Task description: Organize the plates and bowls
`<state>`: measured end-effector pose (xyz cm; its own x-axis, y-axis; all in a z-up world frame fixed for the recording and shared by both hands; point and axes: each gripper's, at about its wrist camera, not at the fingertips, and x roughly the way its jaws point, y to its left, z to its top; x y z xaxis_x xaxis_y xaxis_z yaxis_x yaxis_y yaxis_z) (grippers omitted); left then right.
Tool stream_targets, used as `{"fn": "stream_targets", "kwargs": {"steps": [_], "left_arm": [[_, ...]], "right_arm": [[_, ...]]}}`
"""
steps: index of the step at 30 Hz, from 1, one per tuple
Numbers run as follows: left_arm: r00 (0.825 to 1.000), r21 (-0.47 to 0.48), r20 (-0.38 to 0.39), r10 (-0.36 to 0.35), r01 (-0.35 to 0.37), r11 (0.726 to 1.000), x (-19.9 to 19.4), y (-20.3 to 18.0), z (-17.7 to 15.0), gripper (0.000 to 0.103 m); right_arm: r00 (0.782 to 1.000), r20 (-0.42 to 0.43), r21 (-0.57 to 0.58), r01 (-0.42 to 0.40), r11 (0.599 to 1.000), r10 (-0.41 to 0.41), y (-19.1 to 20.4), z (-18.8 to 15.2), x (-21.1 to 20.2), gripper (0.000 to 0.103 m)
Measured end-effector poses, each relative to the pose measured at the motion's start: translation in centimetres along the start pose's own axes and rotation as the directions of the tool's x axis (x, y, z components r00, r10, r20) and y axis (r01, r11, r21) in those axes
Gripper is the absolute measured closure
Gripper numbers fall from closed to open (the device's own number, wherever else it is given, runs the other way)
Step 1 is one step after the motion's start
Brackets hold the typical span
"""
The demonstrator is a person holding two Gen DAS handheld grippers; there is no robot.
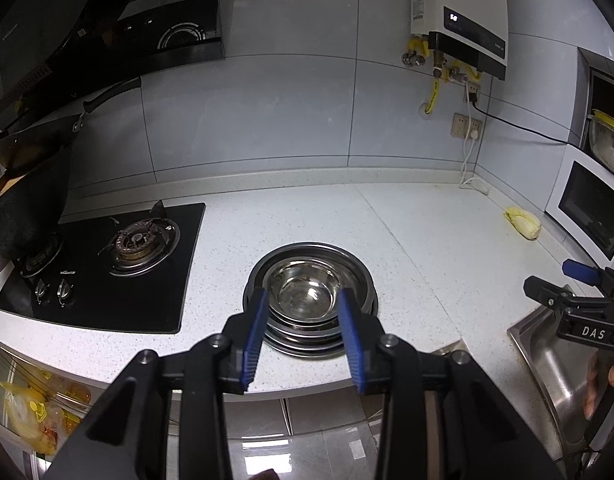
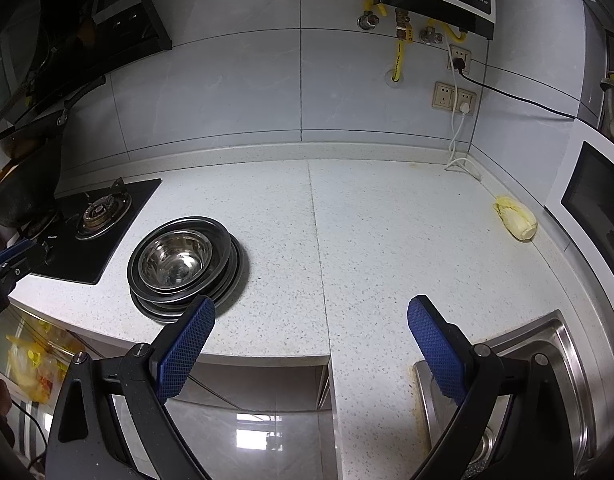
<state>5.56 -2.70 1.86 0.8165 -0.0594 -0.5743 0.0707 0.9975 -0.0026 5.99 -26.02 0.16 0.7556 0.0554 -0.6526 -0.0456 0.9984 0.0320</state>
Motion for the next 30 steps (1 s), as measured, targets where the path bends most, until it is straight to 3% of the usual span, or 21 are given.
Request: {"fn": "stream_targets", "kwargs": {"steps": [30], "left_arm": [[1.000, -0.040, -0.012, 0.002, -0.002, 0.999, 0.75, 0.61, 0.03, 0.069]], "right_arm": [[1.000, -0.008, -0.008, 0.001, 1.000, -0.001, 0.32, 0.02, 0.91, 0.008]]}}
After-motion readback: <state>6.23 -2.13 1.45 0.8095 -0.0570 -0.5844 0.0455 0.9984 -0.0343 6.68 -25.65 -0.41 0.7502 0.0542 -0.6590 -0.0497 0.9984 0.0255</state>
